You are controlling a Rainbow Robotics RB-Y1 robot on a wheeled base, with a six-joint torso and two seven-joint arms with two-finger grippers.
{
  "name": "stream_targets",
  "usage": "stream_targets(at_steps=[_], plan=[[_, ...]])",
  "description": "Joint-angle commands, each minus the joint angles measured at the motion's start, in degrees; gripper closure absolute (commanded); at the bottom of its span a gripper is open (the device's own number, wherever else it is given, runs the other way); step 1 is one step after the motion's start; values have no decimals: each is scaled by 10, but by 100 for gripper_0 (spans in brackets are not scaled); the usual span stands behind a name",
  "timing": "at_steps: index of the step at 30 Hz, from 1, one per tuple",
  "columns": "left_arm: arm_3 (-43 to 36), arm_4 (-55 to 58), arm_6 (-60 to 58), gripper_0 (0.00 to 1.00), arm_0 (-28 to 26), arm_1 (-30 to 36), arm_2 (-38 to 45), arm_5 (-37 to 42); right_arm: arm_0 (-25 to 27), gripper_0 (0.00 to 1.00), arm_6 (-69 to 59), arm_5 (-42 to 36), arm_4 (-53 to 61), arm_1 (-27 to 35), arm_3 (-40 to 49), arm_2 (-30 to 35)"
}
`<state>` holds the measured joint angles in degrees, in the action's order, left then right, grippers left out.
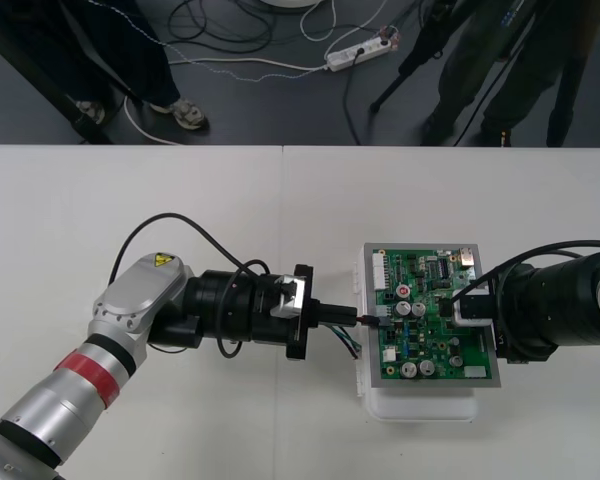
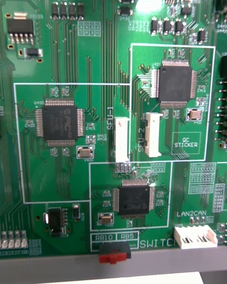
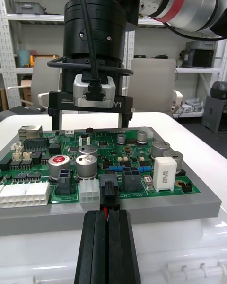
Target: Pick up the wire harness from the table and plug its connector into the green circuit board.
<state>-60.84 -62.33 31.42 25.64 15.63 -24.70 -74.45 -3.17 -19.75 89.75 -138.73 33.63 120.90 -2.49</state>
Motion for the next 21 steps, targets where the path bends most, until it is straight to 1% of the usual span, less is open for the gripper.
stream_targets(at_steps=[1, 21], plan=[[-7, 12, 24, 100, 27, -22, -14, 20, 5, 0, -27, 3, -1, -8, 20, -8], [-6, 0, 24, 100, 26, -35, -15, 24, 5, 0, -31, 3, -2, -8, 20, -8]])
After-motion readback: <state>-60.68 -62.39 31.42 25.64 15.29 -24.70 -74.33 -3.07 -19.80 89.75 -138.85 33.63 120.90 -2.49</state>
